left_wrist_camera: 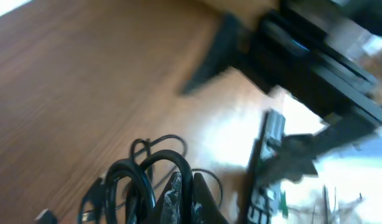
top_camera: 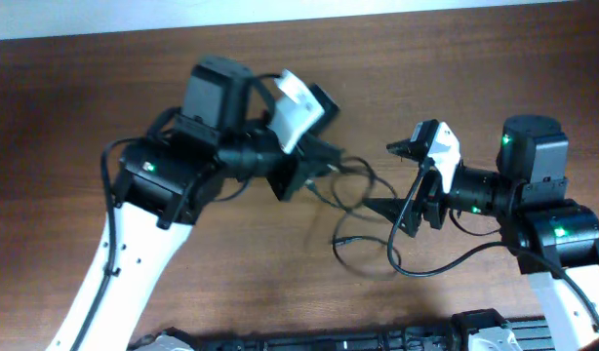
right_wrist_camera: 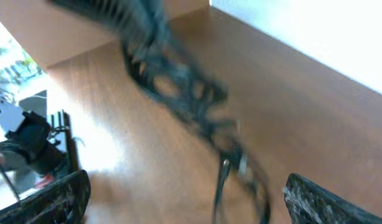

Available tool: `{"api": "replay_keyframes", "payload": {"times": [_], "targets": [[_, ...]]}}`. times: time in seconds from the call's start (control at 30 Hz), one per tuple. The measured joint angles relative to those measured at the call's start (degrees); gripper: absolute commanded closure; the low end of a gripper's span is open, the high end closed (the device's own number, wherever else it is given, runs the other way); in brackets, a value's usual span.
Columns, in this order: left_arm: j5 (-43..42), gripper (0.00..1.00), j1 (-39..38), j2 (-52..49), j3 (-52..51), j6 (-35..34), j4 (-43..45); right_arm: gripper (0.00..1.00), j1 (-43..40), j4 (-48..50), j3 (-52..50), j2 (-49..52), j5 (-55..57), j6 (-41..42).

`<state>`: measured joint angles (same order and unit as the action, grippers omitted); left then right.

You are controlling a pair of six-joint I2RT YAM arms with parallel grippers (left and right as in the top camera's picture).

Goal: Untangle cables

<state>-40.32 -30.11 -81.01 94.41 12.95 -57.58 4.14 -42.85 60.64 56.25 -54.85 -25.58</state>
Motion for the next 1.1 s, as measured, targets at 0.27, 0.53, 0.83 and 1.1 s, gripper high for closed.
{"api": "replay_keyframes", "payload": {"times": [0.27, 0.53, 0.83, 1.1], "targets": [[-1.62, 1.00, -5.46, 0.00, 0.00, 11.23, -1.88, 0.01, 0.00, 0.26, 0.00, 1.79, -0.22, -1.44], [-3.02, 1.00, -6.38, 0.00, 0.00, 14.10, 0.44, 0.01, 0.04, 0.04, 0.00, 2.95, -2.19, -1.62], [-6.14, 1.00, -8.24, 0.00, 0.00, 16.00, 4.15, 0.34, 3.91, -0.50, 0.00, 2.95, -3.61, -1.70], [-2.16, 1.00, -8.20, 0.02, 0.02, 16.04, 5.07, 0.96, 4.81, -0.87, 0.00, 3.02, -2.51, -3.15]]}}
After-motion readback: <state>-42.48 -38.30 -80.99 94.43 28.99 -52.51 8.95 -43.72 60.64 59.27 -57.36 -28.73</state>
